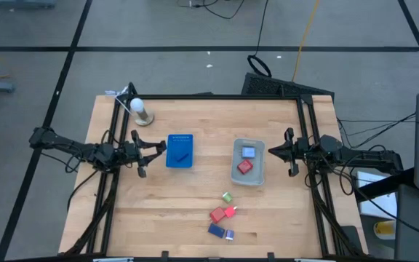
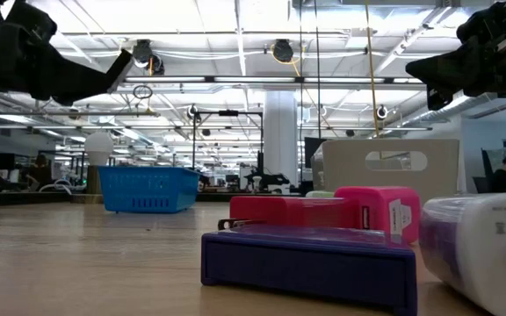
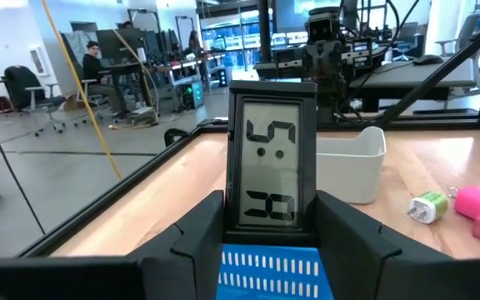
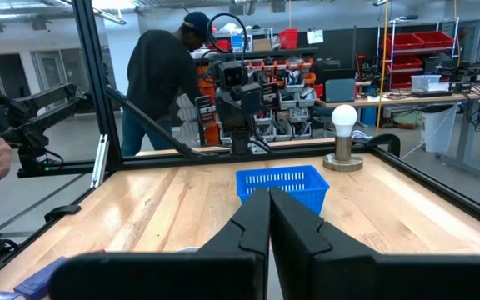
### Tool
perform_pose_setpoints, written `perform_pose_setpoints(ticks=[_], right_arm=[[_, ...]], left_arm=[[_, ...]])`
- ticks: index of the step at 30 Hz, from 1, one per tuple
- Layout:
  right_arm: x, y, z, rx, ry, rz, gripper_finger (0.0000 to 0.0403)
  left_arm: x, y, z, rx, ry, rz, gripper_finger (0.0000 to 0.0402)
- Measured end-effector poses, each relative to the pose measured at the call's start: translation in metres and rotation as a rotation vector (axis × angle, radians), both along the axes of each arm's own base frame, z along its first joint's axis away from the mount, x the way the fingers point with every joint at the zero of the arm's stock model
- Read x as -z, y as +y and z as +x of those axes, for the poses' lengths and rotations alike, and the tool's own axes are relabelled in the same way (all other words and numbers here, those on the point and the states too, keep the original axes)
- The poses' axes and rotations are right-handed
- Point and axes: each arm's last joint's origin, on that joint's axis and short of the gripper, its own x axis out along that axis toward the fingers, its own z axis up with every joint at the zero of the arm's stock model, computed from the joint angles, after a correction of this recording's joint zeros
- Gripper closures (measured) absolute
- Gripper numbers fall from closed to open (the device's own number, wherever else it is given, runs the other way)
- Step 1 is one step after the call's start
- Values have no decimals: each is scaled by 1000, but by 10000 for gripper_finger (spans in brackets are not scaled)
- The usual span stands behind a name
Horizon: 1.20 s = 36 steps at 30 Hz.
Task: Pick & Place Office items
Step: Put the black digital clock into the blue bin
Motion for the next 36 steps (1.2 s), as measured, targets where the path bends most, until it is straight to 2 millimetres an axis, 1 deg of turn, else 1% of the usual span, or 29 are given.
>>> perform_pose_setpoints(ticks=[4,7,12,17,19,23,28,32,36], right_arm=[[0,0,0,0,0,0,398],[0,0,0,0,0,0,398],[0,0,0,1,-1,0,399],[0,0,0,1,-1,0,399],[0,0,0,0,0,0,399],[0,0,0,0,0,0,399],[0,0,0,1,-1,0,399],[0,0,0,0,0,0,399],[0,0,0,0,0,0,399]], left_arm=[[-3,0,0,0,-34,-22,240],[-14,0,-1,-5,-110,-51,246],[-45,1,-3,-16,-197,-80,246],[-81,2,-2,-42,-213,-124,246],[-95,1,1,-49,-186,-132,246],[-119,0,8,-95,-78,-131,246],[-141,-1,22,-140,35,-110,246],[-151,4,34,-201,124,-120,246],[-150,11,48,-246,235,-143,246]])
